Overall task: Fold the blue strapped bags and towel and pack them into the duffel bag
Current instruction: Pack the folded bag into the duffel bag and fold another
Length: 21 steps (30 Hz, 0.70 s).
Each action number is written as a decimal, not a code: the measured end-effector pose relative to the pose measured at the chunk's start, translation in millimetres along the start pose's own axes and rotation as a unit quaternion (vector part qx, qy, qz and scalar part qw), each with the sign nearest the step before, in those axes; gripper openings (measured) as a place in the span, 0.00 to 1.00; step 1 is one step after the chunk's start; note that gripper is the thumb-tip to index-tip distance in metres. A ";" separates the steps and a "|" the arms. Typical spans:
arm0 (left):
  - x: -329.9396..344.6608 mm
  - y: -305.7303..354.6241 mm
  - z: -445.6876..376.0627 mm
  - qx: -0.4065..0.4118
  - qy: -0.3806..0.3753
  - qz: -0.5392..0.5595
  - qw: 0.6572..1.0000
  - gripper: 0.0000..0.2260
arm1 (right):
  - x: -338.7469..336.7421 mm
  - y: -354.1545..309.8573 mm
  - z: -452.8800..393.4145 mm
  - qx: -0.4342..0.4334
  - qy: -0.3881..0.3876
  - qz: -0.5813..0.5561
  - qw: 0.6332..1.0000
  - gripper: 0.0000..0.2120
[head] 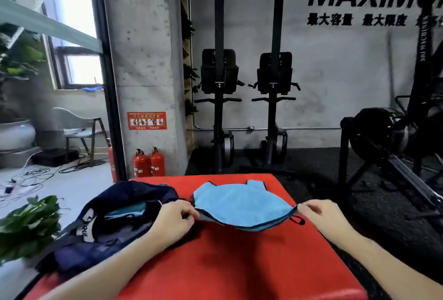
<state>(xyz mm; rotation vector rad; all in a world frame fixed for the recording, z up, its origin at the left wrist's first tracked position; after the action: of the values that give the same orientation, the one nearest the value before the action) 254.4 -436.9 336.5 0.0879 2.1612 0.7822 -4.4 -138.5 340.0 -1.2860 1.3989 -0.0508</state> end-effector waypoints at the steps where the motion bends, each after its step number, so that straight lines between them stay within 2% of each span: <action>1: 10.4 -7.2 20.7 0.000 -0.004 -0.002 1.000 0.19 | 8.9 17.0 16.2 0.007 -0.011 0.028 1.000 0.12; 4: 29.0 -17.5 62.9 -0.005 -0.012 0.002 1.000 0.19 | 23.8 60.4 53.9 0.033 -0.024 0.079 0.996 0.18; 8: 51.0 -17.8 106.8 -0.049 -0.075 0.008 0.996 0.18 | 26.7 92.5 88.7 0.075 -0.048 0.101 0.991 0.29; 14: 67.4 -8.1 123.2 -0.031 -0.089 -0.002 0.996 0.22 | 19.0 90.8 100.5 0.093 -0.073 0.146 0.982 0.28; 21: 84.4 -31.0 97.6 -0.049 -0.055 0.025 0.997 0.21 | 25.1 102.0 74.0 0.116 -0.023 0.137 0.984 0.26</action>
<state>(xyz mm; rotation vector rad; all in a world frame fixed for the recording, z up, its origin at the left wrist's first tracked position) 274.9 -386.2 215.6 0.1317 2.0203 0.8892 -8.8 -70.1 231.4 -0.8909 1.4724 0.0033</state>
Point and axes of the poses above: each hand's wrist, its own z-axis away from the middle knuckle, its own x-axis out of the palm, y = z × x, the point moved 8 cm from there along -z, towards the middle knuckle, and after that the axes turned 1 degree about z, right-handed, at the moved point
